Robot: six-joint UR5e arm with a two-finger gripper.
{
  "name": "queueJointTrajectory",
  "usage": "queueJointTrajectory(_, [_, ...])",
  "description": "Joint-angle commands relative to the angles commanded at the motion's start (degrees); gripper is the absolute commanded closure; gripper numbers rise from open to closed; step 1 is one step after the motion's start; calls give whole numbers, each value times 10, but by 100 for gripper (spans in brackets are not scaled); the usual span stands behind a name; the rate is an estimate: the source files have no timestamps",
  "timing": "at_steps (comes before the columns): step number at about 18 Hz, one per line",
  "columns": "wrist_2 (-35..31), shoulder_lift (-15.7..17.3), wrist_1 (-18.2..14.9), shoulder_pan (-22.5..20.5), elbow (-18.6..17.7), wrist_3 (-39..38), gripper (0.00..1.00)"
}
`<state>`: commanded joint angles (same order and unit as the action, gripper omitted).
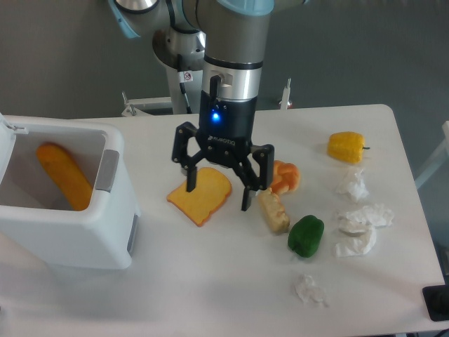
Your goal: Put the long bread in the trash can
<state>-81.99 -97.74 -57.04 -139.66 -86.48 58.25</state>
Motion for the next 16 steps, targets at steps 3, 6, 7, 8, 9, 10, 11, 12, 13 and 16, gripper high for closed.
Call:
queueJointTrajectory(3, [-7,26,2,-5,-32,29,0])
queueJointTrajectory(6, [-6,40,3,-15,-45,32,0])
queueJointTrajectory(7, [-5,42,3,-15,-46,32,0])
queueJointTrajectory(8, [-5,42,3,-15,-46,31,0])
queueJointTrajectory(9, [-5,43,4,-15,-47,30,0])
queueJointTrajectory(10, [-4,42,4,-14,-48,29,0])
queueJointTrajectory(11, [-4,42,4,-14,-48,28,0])
queueJointTrajectory(12, [-4,42,4,-14,-48,27,0])
queueJointTrajectory(13, [-4,41,5,-14,-47,27,0])
queueJointTrajectory(16, [-3,42,4,-16,-47,27,0])
